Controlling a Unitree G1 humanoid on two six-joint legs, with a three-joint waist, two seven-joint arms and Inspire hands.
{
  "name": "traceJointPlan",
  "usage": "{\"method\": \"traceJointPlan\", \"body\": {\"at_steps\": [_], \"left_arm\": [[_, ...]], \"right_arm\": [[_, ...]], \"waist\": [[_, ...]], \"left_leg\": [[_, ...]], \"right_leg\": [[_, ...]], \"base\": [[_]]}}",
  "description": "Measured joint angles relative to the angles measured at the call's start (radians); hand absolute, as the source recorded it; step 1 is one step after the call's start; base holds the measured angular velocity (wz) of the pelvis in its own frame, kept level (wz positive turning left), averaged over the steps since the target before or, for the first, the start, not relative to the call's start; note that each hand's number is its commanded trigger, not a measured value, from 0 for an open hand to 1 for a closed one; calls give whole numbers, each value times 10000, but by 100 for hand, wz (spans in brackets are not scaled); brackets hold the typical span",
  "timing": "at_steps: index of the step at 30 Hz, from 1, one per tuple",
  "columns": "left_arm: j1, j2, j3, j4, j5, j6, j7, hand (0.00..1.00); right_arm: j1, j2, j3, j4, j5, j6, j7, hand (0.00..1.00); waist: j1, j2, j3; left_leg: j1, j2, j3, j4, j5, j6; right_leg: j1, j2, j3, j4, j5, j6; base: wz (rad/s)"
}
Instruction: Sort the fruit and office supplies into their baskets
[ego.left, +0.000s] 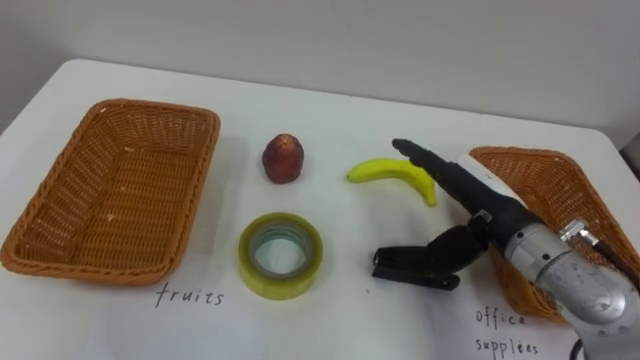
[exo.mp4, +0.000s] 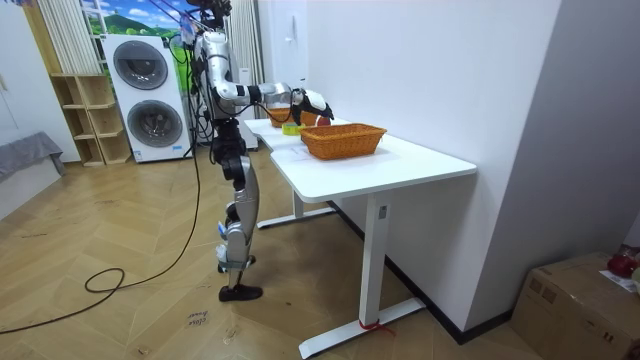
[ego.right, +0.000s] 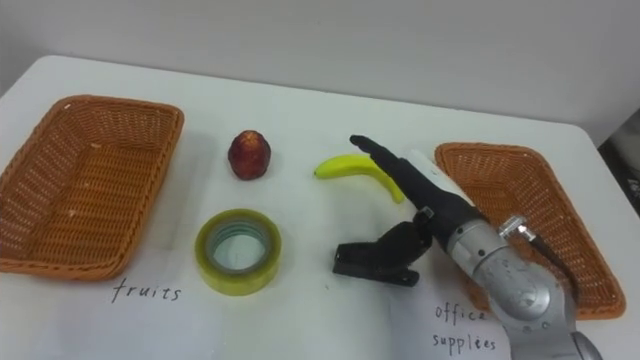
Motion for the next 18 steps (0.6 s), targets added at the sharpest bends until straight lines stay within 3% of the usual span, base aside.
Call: {"method": "traceJointPlan", "body": {"at_steps": [4,8,18], "left_arm": [[-35,0,-9,-1,35,137,0,0],[-33,2,0,-1,35,192,0,0],[38,-9,-1,-448,29,307,-12,0]], "right_arm": [[-19,-9,187,584,-409,6,38,0],[-10,-8,317,1029,-891,337,418,0],[-11,-1,314,1101,-1435,449,1038,0]], "waist": [[-12,0,-8],[-3,29,-10],[-10,38,-18]], "left_leg": [[7,-1,4,5,0,0],[9,-4,6,4,0,0],[34,3,5,34,0,0]], "right_leg": [[18,-1,-30,-2,0,0],[20,-3,-31,-6,0,0],[54,-5,-78,0,4,-6]], "base": [[0],[0],[0]]}}
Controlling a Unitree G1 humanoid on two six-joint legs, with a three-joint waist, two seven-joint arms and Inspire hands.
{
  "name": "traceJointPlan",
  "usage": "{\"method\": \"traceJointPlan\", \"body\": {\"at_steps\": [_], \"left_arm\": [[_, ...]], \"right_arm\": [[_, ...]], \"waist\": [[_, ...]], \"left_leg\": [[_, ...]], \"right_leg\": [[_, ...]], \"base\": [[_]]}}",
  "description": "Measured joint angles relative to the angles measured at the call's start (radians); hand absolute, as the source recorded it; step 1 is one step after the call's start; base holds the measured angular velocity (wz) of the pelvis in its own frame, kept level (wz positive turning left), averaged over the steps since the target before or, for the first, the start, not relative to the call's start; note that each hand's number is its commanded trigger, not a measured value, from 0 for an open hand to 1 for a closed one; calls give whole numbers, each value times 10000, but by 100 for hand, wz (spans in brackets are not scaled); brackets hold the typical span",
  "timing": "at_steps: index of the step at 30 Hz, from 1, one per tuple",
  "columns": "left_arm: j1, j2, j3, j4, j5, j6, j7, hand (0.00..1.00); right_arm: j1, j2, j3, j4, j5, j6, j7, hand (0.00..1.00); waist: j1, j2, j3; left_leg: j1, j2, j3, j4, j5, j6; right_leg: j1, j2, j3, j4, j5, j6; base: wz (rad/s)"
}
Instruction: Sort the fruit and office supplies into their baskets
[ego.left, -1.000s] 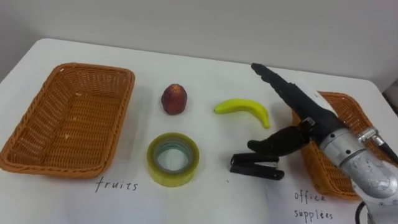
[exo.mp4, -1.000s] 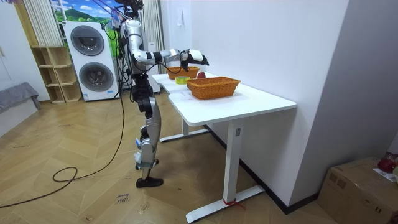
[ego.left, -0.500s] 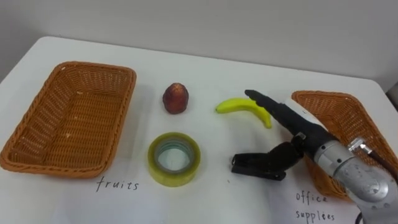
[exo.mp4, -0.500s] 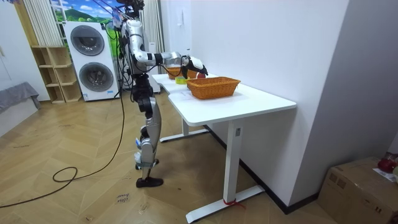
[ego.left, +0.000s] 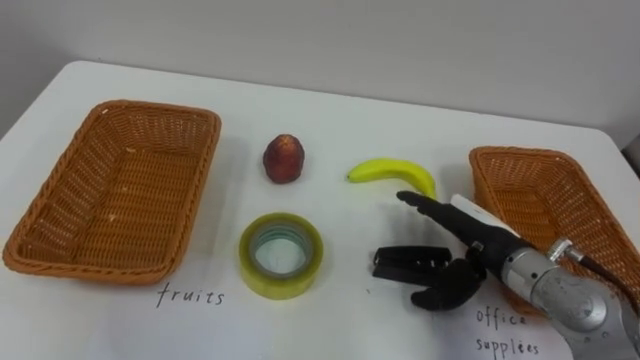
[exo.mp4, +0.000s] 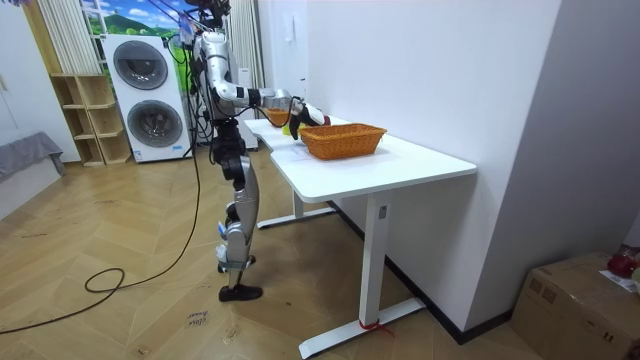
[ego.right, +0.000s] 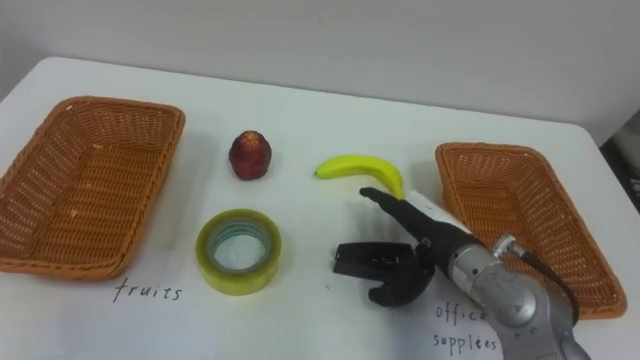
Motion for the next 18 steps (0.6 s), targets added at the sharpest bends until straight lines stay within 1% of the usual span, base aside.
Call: {"method": "traceJointPlan", "body": {"at_steps": [6,12,18], "left_arm": [[91,0,9,-362,8,29,2,0],[125,-2,7,-408,13,32,3,0],[164,-9,6,-585,17,53,7,0]], "right_arm": [[0,2,0,-1,-180,210,188,0],[0,4,-3,-1,-384,212,443,0],[10,10,-3,0,-400,240,456,0]], "waist": [[18,1,1],[12,0,1],[96,0,1]], "left_leg": [[-3,1,-1,-21,0,0],[-8,-1,-3,-23,0,0],[-10,0,1,-38,0,0]], "right_leg": [[-14,4,6,0,0,0],[-25,4,15,-4,0,0],[-34,9,22,-5,0,0]], "base": [[0],[0],[0]]}}
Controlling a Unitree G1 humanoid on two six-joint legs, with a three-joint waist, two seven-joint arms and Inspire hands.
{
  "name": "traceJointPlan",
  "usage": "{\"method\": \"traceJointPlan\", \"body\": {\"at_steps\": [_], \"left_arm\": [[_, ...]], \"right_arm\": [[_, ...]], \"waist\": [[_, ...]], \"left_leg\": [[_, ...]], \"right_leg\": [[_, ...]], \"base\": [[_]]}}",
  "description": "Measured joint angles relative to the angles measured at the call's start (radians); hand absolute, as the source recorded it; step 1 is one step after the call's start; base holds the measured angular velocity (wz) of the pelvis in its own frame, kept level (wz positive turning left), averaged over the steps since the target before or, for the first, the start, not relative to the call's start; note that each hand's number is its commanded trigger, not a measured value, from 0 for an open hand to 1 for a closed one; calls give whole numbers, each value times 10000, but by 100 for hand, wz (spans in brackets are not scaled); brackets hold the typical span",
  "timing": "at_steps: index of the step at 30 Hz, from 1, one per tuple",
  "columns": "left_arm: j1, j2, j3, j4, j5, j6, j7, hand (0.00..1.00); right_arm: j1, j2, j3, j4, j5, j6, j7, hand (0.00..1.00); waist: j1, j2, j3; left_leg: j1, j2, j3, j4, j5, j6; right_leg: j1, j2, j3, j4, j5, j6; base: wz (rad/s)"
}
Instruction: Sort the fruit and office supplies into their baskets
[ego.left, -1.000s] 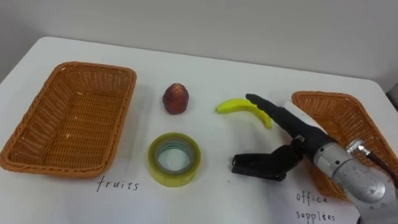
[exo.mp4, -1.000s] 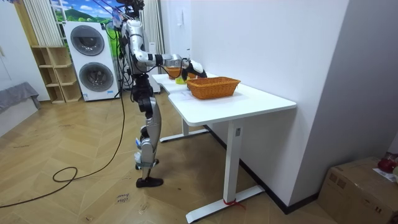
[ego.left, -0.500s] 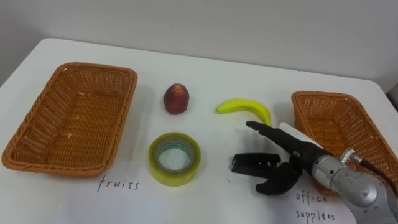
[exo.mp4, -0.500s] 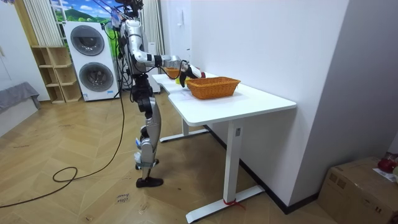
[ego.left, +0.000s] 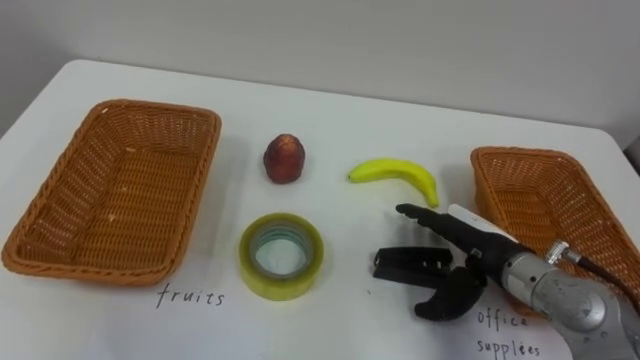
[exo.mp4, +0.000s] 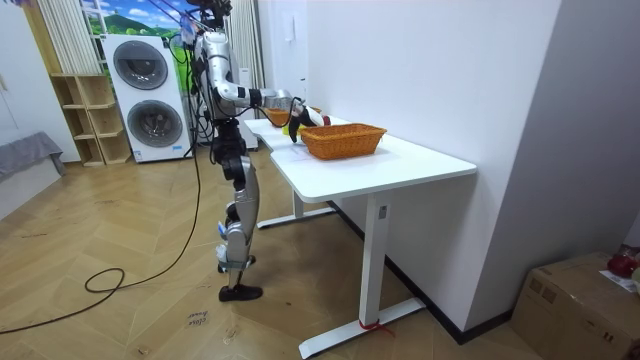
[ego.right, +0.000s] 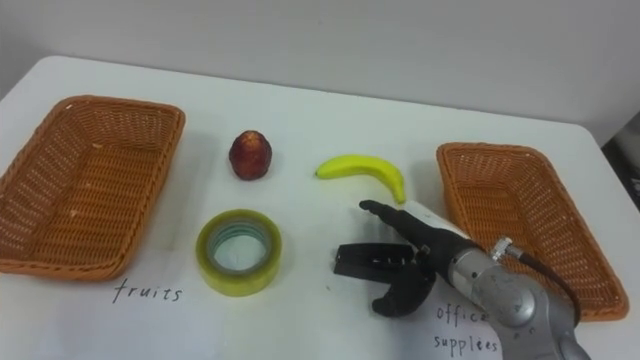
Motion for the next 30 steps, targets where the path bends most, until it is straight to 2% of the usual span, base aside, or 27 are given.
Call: {"method": "traceJointPlan", "body": {"at_steps": [6,9,14,18,22,30], "left_arm": [[85,-16,-12,-229,-3,146,3,0],[133,-24,-11,-231,-4,244,3,0],[175,-46,-10,-256,-9,340,3,0],[192,-67,-12,-255,0,394,3,0],[218,-71,-13,-255,-1,446,3,0],[210,-71,-17,-237,0,472,18,0]], "right_arm": [[101,38,-8,-5,-109,179,8,0],[99,243,-56,-20,-371,191,8,0],[85,368,-68,-26,-671,202,7,0],[81,527,-64,-84,-858,403,5,0],[70,676,-83,-105,-1105,413,-8,0],[45,702,-77,-106,-1423,584,-2,0]], "waist": [[131,-1,-2],[132,-2,-4],[122,0,-6],[137,-2,-8],[126,-1,-10],[122,7,-7]], "left_leg": [[8,-3,-25,8,0,0],[13,0,-26,13,0,0],[39,0,-27,19,0,0],[78,5,-31,24,0,0],[81,6,-31,42,0,0],[68,-9,-238,25,0,0]], "right_leg": [[7,0,37,3,0,0],[17,1,48,6,0,0],[50,-3,27,8,1,-1],[94,-4,12,3,1,-2],[104,-5,1,3,4,-7],[170,-6,-123,2,5,-8]], "base": [[0],[0],[0],[0],[0],[4]]}}
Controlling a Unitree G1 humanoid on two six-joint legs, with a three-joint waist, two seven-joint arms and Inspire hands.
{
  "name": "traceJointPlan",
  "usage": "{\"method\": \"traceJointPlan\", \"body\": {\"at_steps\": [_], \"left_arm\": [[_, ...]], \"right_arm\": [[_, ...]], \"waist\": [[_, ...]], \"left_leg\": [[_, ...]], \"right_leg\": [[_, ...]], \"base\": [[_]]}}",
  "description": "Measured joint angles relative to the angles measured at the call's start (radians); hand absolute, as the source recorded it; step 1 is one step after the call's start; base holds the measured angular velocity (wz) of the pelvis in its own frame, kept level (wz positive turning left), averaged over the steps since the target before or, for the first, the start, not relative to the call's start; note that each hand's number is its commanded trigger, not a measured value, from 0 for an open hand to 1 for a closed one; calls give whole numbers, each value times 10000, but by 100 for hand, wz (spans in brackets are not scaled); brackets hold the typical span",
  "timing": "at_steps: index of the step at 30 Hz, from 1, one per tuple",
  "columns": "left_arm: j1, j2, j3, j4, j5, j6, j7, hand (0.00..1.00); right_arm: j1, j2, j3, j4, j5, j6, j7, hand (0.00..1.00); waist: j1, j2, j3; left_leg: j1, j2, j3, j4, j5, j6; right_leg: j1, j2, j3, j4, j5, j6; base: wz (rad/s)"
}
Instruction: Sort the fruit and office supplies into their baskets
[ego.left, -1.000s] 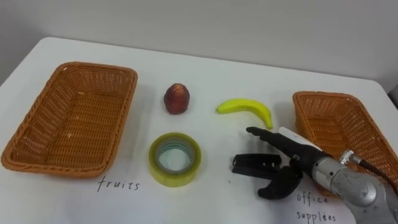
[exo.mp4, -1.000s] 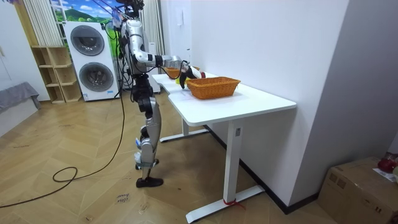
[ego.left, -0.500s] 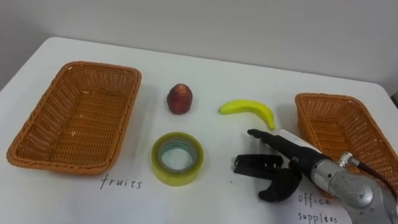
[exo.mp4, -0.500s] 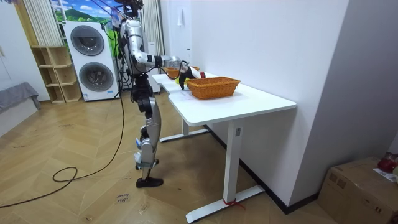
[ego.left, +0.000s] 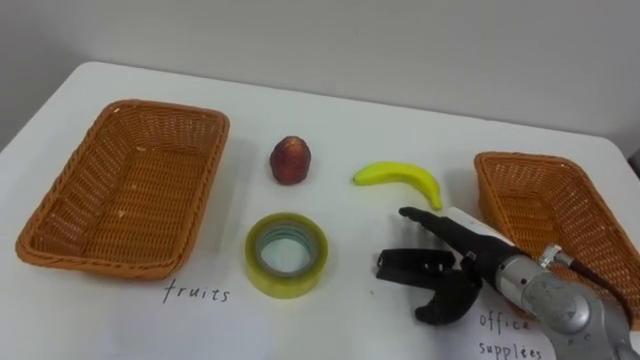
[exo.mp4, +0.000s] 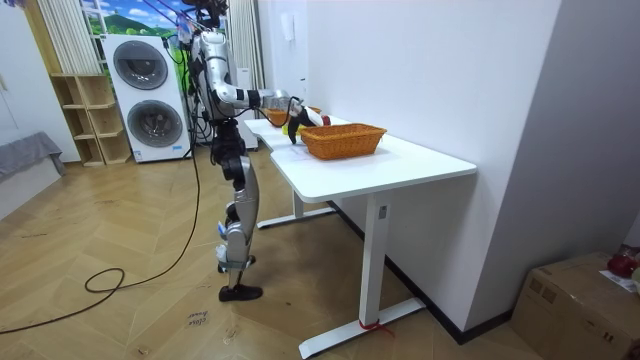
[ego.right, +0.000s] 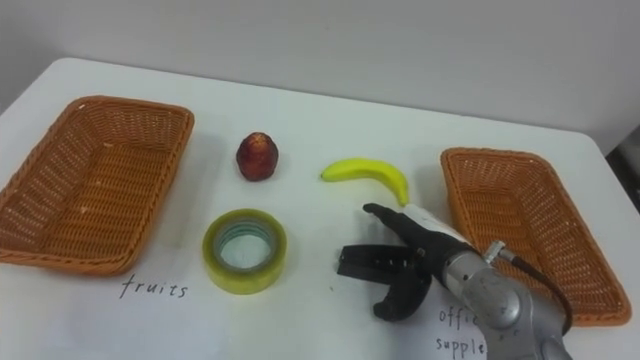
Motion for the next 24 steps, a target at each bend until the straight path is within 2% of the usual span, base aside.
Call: {"method": "traceJointPlan", "body": {"at_steps": [16,18,22,24], "left_arm": [[-27,-13,-215,-3,-1,205,91,0],[-37,27,-284,-3,1,219,90,0],[-68,63,-372,-124,9,309,32,0],[-127,61,-370,-244,12,326,-12,0]], "right_arm": [[-123,2,22,0,-604,296,108,0],[-133,-5,26,0,-671,452,223,0],[-196,0,60,50,-1026,509,458,0],[-290,32,169,55,-1401,692,583,0]], "waist": [[-27,15,-20],[-21,-4,-30],[-5,-57,-54],[17,-92,-69]], "left_leg": [[-20,2,-41,-15,5,-7],[-23,2,-41,-20,5,-7],[-25,2,-41,-13,4,-7],[-31,4,-46,-15,4,-7]], "right_leg": [[4,1,-105,-2,0,0],[3,1,-105,-3,0,0],[-2,2,-120,-1,2,-2],[-2,-2,-187,-1,10,-12]], "base": [[0],[0],[0],[0]]}}
